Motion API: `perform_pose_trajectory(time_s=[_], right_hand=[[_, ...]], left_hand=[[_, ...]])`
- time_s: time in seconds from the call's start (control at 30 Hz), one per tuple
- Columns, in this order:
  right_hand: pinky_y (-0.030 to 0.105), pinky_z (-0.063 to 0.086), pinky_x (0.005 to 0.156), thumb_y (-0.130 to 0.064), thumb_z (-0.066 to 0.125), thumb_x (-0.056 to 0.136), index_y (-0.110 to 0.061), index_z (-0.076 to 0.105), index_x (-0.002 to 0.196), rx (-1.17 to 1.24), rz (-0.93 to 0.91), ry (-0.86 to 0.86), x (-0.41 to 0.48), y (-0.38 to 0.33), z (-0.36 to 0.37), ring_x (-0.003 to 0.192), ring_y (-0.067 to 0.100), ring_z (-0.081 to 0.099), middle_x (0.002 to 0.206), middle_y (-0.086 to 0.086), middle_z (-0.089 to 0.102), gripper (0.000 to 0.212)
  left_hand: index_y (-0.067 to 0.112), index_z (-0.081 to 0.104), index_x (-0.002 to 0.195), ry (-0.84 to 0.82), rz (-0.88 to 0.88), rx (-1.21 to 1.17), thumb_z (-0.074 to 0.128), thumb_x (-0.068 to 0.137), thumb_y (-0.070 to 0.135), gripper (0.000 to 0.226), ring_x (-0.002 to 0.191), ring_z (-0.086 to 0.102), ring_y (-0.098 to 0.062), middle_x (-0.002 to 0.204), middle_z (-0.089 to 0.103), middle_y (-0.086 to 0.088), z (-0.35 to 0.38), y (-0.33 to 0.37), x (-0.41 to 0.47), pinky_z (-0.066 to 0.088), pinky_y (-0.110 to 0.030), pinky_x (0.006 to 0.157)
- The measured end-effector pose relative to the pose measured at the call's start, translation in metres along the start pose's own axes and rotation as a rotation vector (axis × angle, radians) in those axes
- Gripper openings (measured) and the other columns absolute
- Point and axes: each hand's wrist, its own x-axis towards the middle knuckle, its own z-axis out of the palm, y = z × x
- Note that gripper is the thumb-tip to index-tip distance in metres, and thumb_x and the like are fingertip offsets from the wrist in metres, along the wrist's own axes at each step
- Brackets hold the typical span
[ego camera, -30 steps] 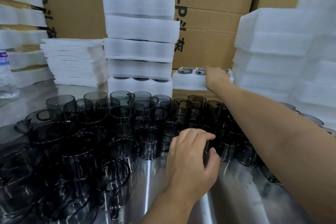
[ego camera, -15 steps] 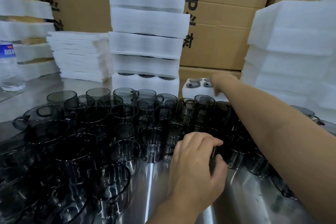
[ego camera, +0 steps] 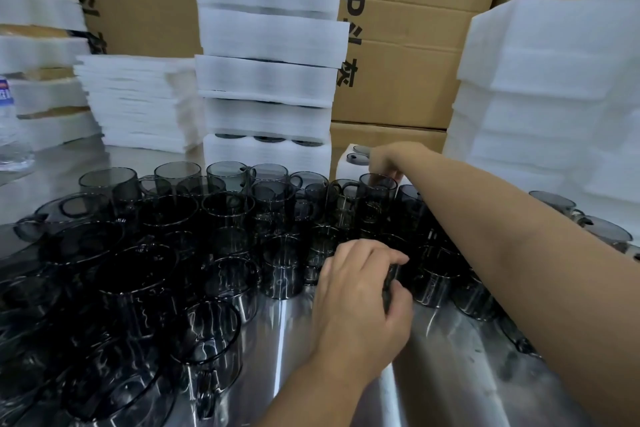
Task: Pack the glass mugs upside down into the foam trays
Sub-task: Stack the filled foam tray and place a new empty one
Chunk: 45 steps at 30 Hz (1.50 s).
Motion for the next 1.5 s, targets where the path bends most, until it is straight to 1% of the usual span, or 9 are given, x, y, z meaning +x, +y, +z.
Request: perform_pose_trajectory(time_s=[0.13, 0.33, 0.43, 0.5, 0.53, 0.63, 0.77, 1.03, 1.5], right_hand=[[0.037, 0.052, 0.085, -0.045, 0.07, 0.081, -0.012, 0.053, 0.08, -0.054, 0.073, -0.023, 0.005, 0.011, -0.003, 0.076, 0.025, 0.059, 0.086, 0.007, 0.061, 0.037], [0.031, 0.032, 0.063, -0.044, 0.067, 0.083, -0.014, 0.054, 0.082, 0.202, -0.026, -0.035, 0.011, 0.03, -0.009, 0.072, 0.02, 0.033, 0.077, 0.005, 0.039, 0.033], [0.038, 0.037, 0.086, -0.043, 0.056, 0.091, -0.012, 0.057, 0.095, 0.407, -0.024, -0.046, 0.013, 0.033, -0.009, 0.096, 0.027, 0.048, 0.099, 0.011, 0.051, 0.031], [0.048, 0.02, 0.112, -0.036, 0.051, 0.095, -0.011, 0.051, 0.124, 0.492, -0.002, -0.084, 0.014, 0.031, -0.005, 0.135, 0.033, 0.031, 0.143, 0.013, 0.038, 0.038], [0.047, 0.014, 0.113, -0.032, 0.05, 0.095, -0.01, 0.05, 0.126, 0.523, -0.004, -0.082, 0.012, 0.029, -0.004, 0.138, 0.032, 0.026, 0.147, 0.013, 0.034, 0.038], [0.048, 0.013, 0.111, -0.028, 0.047, 0.095, -0.01, 0.058, 0.1, 0.514, -0.018, -0.048, 0.009, 0.029, -0.003, 0.122, 0.029, 0.037, 0.124, 0.015, 0.052, 0.021], [0.04, 0.023, 0.101, -0.014, 0.044, 0.091, -0.011, 0.057, 0.068, 0.435, -0.055, -0.1, 0.003, 0.024, 0.001, 0.071, 0.017, 0.045, 0.068, 0.003, 0.058, 0.026], [0.024, 0.037, 0.044, -0.004, 0.038, 0.086, -0.005, 0.051, 0.067, 0.533, -0.077, -0.145, 0.002, 0.039, -0.001, 0.048, 0.017, 0.043, 0.062, 0.009, 0.048, 0.023], [0.02, 0.026, 0.042, -0.01, 0.041, 0.085, -0.012, 0.042, 0.064, 0.724, -0.106, -0.14, -0.007, 0.044, -0.001, 0.044, 0.016, 0.033, 0.054, 0.004, 0.046, 0.021]], left_hand=[[0.024, 0.067, 0.096, 0.008, 0.011, 0.001, 0.046, 0.076, 0.024, 0.028, 0.101, 0.047, -0.001, 0.097, 0.061, 0.015, 0.001, -0.002, 0.0, 0.03, -0.013, 0.09], [0.024, 0.066, 0.097, 0.016, 0.009, 0.0, 0.046, 0.077, 0.024, 0.027, 0.1, 0.047, 0.0, 0.097, 0.06, 0.016, 0.003, -0.004, -0.001, 0.031, -0.014, 0.091], [0.025, 0.066, 0.097, 0.011, 0.007, -0.004, 0.046, 0.078, 0.025, 0.027, 0.1, 0.048, 0.0, 0.097, 0.059, 0.016, 0.003, -0.004, 0.0, 0.033, -0.016, 0.091], [0.025, 0.067, 0.096, 0.006, 0.008, -0.004, 0.046, 0.078, 0.024, 0.027, 0.1, 0.048, 0.0, 0.097, 0.059, 0.016, 0.002, -0.004, -0.001, 0.034, -0.017, 0.09], [0.025, 0.067, 0.095, 0.005, 0.009, -0.003, 0.046, 0.078, 0.023, 0.027, 0.1, 0.049, -0.001, 0.097, 0.06, 0.016, 0.002, -0.004, -0.001, 0.034, -0.017, 0.09], [0.025, 0.068, 0.094, 0.002, 0.011, -0.002, 0.046, 0.078, 0.022, 0.026, 0.099, 0.049, -0.001, 0.096, 0.059, 0.016, 0.002, -0.003, -0.001, 0.035, -0.018, 0.089], [0.025, 0.068, 0.093, -0.002, 0.005, -0.006, 0.046, 0.078, 0.023, 0.026, 0.099, 0.049, 0.0, 0.095, 0.059, 0.016, 0.002, -0.003, 0.0, 0.035, -0.017, 0.089], [0.024, 0.068, 0.093, -0.006, -0.006, 0.001, 0.045, 0.078, 0.024, 0.028, 0.098, 0.049, -0.002, 0.095, 0.06, 0.015, 0.001, -0.002, 0.0, 0.034, -0.017, 0.089], [0.021, 0.069, 0.093, -0.006, -0.027, 0.008, 0.057, 0.075, 0.013, 0.023, 0.098, 0.046, -0.001, 0.094, 0.062, 0.012, 0.0, -0.001, 0.0, 0.032, -0.015, 0.089]])
